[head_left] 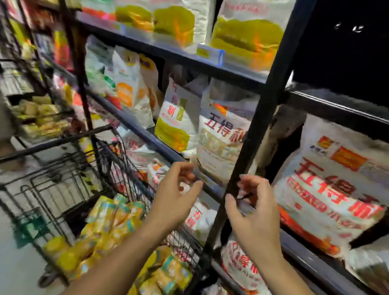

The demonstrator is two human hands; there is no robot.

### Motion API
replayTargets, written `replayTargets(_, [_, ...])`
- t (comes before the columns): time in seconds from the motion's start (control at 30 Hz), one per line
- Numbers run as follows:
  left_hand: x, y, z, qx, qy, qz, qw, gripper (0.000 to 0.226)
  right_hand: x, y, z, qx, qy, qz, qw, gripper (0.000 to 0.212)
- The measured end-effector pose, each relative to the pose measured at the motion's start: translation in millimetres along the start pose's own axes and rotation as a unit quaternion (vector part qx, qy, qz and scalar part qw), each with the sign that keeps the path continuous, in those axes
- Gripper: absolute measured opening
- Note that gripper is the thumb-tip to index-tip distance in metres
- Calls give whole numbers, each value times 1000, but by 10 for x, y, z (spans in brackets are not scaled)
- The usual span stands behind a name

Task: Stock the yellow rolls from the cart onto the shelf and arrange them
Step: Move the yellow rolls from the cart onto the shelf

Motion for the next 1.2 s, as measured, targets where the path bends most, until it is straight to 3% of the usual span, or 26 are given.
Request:
replayTargets(0.2, [970, 275, 715, -100, -75, 107, 986, 27, -380, 507, -849, 128, -19, -58, 990, 38])
replayTargets(0.37, [1660, 637, 1137, -135, -119, 228, 957, 18, -778, 951, -1448, 256, -12, -91, 962, 36])
replayTargets(0.53, [2222, 909, 1263, -172, -169, 322, 916, 14, -1277, 1325, -2002, 410, 37, -104, 905, 37])
replayTargets(0.7, [2753, 1035, 1121, -164, -205, 394, 881, 9, -1841, 1568, -2495, 513, 64, -138, 844, 29])
replayTargets(0.93, [3469, 1078, 901, -182, -236, 482, 824, 23, -2641, 1834, -3119, 616, 174, -92, 763, 54])
replayTargets(1.07, [3851, 972, 833, -221, -210, 533, 789, 18, -2993, 1954, -3403, 646, 203, -68, 733, 62])
replayTargets(1.2, [4177, 784, 819, -279, -165, 558, 764, 32, -3333, 2095, -3538, 672, 228, -54, 702, 73])
Point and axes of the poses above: each hand's wrist, its own y-axis away from the middle knuckle, its own z-axis out of the back of the hand, x = y × z, the point moved 4 cm from there along -y, towards the middle knuckle, and after that the axes turned 13 degrees about -x, right-handed, at the moved point
